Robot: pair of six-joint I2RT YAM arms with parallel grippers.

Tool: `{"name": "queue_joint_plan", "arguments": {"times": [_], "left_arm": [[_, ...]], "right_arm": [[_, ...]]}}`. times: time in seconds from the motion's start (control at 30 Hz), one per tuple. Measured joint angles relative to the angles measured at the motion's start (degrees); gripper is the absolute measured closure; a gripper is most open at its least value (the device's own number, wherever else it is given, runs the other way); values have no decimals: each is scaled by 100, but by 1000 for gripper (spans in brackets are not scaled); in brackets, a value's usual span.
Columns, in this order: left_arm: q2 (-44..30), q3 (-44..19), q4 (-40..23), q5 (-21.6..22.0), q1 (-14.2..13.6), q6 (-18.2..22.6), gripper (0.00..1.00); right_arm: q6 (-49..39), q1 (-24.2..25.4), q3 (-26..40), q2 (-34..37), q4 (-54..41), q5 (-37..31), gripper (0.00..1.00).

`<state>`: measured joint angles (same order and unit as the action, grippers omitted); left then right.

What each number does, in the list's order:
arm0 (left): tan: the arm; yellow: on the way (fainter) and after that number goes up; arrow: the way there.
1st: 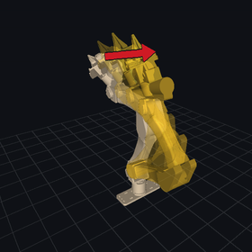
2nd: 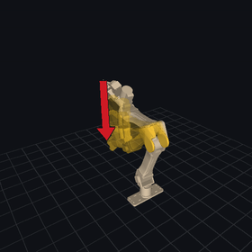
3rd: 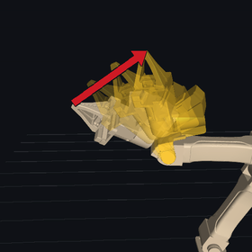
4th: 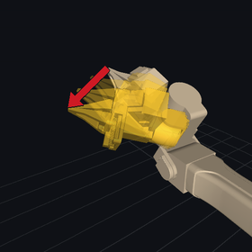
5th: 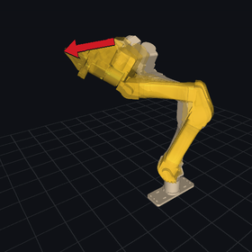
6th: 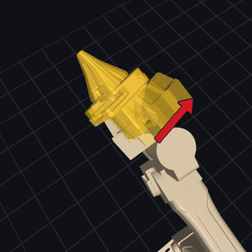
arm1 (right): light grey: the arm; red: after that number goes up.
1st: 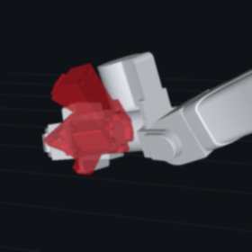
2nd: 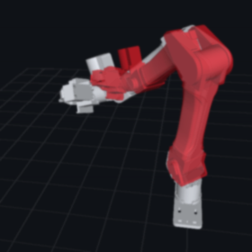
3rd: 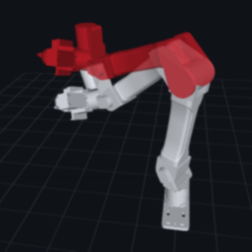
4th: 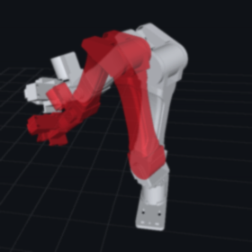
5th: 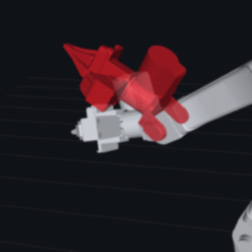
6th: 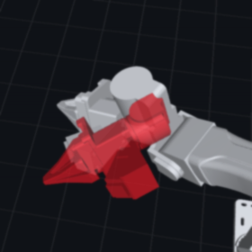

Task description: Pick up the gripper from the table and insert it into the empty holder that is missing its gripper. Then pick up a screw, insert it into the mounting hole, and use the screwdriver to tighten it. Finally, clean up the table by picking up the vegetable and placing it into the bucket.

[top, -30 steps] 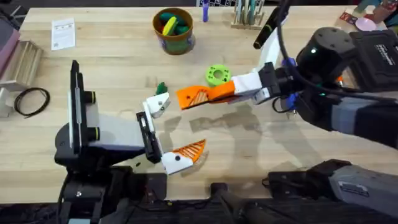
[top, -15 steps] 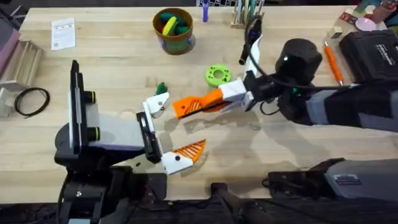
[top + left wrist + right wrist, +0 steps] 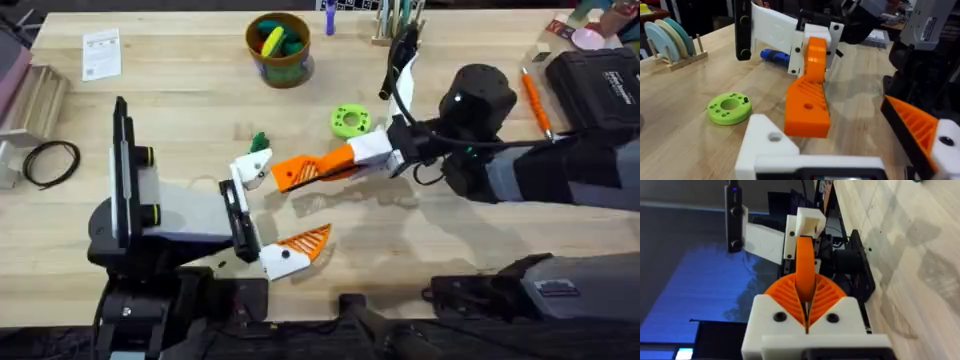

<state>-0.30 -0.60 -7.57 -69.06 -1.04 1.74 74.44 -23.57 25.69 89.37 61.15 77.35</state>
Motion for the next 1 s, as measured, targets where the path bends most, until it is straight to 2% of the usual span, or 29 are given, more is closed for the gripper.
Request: {"name": "queue_joint_plan", "arguments": {"times": [0.2,0.47,0.6,0.8,1.0], "left_arm": [[0,0,0,0,0,0,15],[-2,0,0,0,0,0,15],[0,0,0,0,0,0,15],[0,0,0,0,0,0,15],[0,0,0,0,0,0,15]], "right_arm": [[150,-47,-2,0,26,-68,993],[595,-65,-533,0,1436,-283,993],[747,-20,-775,0,1453,-372,993],[762,-2,-789,41,1501,-497,993],[744,2,-789,603,1673,-532,993]]}}
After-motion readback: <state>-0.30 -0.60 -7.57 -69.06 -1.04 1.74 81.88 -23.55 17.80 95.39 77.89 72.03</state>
